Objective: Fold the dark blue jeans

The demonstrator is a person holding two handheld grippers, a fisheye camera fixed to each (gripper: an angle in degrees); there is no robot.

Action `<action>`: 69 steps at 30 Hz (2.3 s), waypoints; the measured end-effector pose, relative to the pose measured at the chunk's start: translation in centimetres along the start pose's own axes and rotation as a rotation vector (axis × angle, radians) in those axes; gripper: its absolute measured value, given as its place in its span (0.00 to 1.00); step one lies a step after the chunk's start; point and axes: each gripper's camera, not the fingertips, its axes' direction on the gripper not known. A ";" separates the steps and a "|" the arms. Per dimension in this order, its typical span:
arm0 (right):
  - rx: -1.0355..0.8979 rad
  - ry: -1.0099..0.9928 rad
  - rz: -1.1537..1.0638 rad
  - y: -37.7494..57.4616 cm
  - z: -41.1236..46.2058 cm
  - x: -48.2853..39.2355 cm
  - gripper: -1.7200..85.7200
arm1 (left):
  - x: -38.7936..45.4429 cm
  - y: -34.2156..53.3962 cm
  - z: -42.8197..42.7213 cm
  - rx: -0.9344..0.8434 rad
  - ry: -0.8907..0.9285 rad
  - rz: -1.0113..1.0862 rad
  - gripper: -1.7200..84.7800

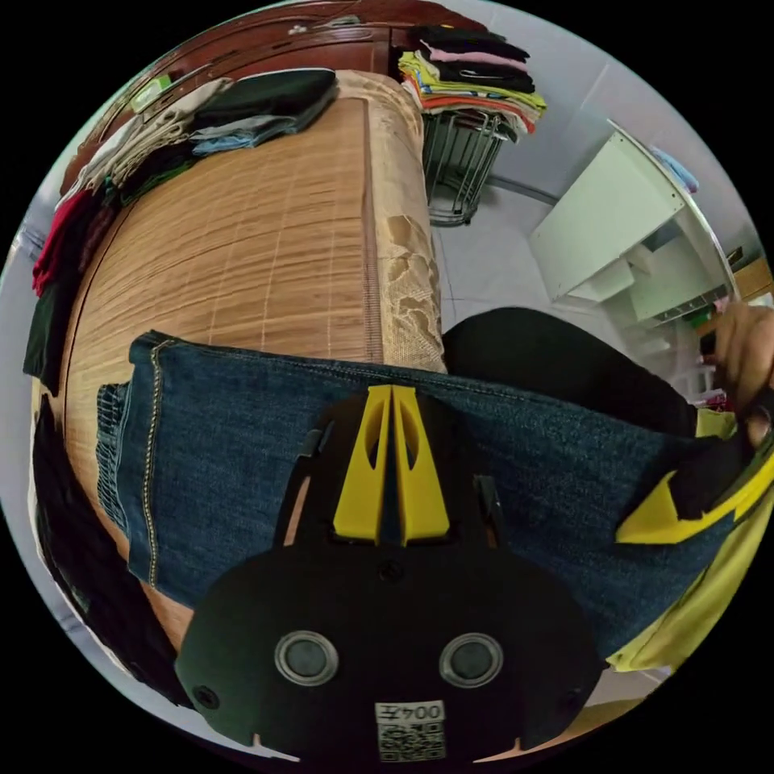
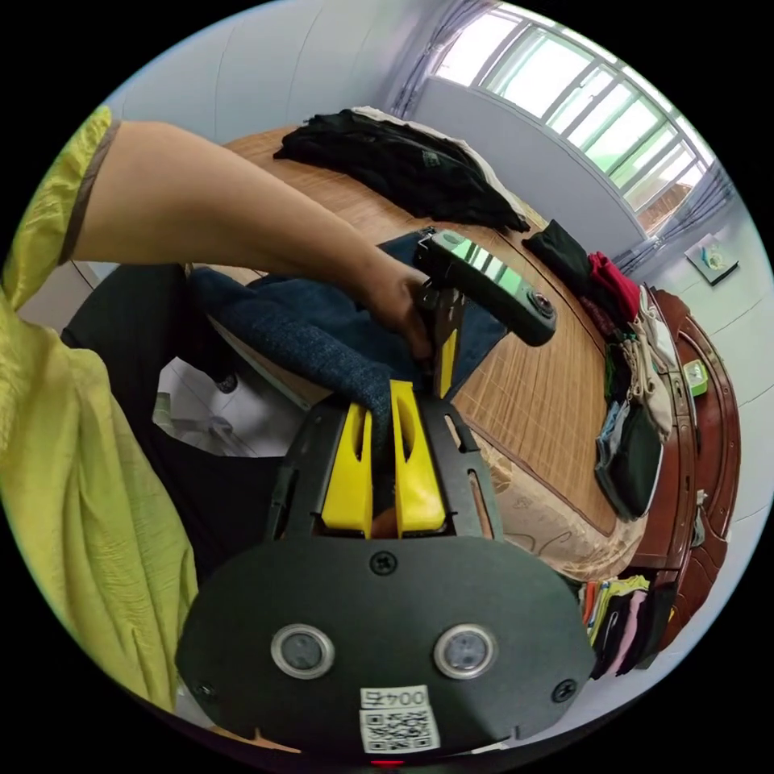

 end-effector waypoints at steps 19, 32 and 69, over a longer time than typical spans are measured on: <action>-0.010 -0.140 0.024 -7.4 -1.7 9.1 0.06 | 4.9 34.7 -17.1 0.322 0.094 -0.206 0.26; -0.015 -0.099 0.024 -11.6 -2.7 13.0 0.06 | 14.6 29.5 -13.5 0.349 -0.130 -0.203 0.20; -0.239 -0.353 0.185 -31.8 12.9 56.7 0.07 | -32.2 13.3 -5.1 -0.090 -0.091 -0.549 0.08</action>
